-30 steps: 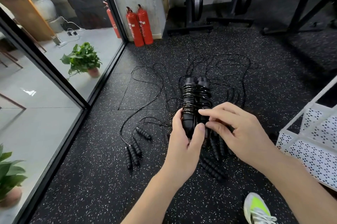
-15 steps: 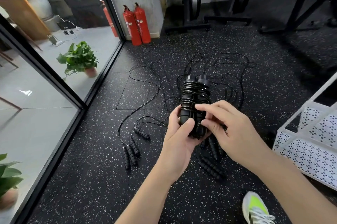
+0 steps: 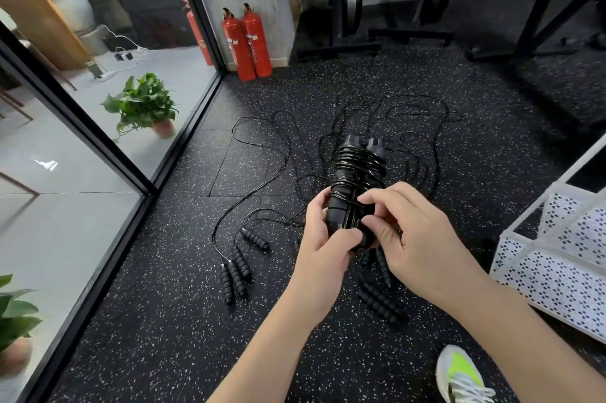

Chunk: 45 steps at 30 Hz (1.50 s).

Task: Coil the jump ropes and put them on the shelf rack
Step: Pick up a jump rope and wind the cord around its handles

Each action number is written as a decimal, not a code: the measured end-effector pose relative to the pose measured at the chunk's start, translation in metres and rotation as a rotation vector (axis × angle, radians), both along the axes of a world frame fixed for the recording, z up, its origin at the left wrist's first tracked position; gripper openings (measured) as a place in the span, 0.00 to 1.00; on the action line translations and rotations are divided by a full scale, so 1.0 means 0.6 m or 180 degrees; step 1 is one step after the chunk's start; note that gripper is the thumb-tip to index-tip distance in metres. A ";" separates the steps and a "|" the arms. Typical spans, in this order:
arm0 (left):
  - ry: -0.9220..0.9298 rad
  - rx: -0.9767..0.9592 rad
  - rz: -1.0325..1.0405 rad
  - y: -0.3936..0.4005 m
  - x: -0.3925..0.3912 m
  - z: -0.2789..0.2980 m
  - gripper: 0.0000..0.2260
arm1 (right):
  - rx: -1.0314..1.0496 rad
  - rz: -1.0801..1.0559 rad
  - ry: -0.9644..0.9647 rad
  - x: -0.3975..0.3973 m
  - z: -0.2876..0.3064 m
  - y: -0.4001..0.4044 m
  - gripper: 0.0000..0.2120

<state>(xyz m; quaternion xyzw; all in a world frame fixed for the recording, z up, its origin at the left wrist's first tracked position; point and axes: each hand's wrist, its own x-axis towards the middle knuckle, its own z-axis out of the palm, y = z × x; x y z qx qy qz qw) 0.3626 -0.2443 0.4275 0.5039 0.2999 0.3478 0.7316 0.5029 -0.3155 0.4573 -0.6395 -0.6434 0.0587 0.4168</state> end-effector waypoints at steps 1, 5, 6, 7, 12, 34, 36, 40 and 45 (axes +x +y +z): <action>0.0070 0.0068 -0.0005 -0.001 0.000 0.001 0.30 | -0.0001 -0.0028 0.0047 0.001 -0.001 0.001 0.11; 0.0513 0.0483 0.0120 -0.007 0.000 0.006 0.27 | -0.0044 -0.0131 0.0156 0.001 -0.001 0.004 0.09; 0.0620 0.0651 0.0139 -0.006 0.000 0.005 0.25 | -0.0047 -0.0132 0.0156 -0.001 0.000 0.004 0.08; 0.0704 0.0787 0.0147 -0.006 -0.002 0.006 0.24 | -0.0049 -0.0114 0.0149 -0.001 0.003 0.004 0.08; 0.0795 0.0696 0.0149 -0.005 -0.004 0.007 0.23 | -0.0241 0.0205 0.0134 0.025 0.023 0.006 0.08; -0.0803 -0.0907 0.0353 0.015 -0.011 0.047 0.15 | -0.0173 0.0505 0.0217 0.015 0.026 0.002 0.05; -0.0808 -0.0906 0.0388 0.016 -0.010 0.045 0.14 | -0.0233 0.0546 0.0221 0.016 0.029 0.001 0.06; -0.0788 -0.0800 0.0486 0.019 -0.005 0.041 0.16 | -0.0179 0.0718 0.0127 0.014 0.029 -0.006 0.11; -0.0575 -0.0456 0.0595 0.021 0.004 0.029 0.20 | -0.0084 0.0524 -0.0063 0.018 0.013 0.000 0.14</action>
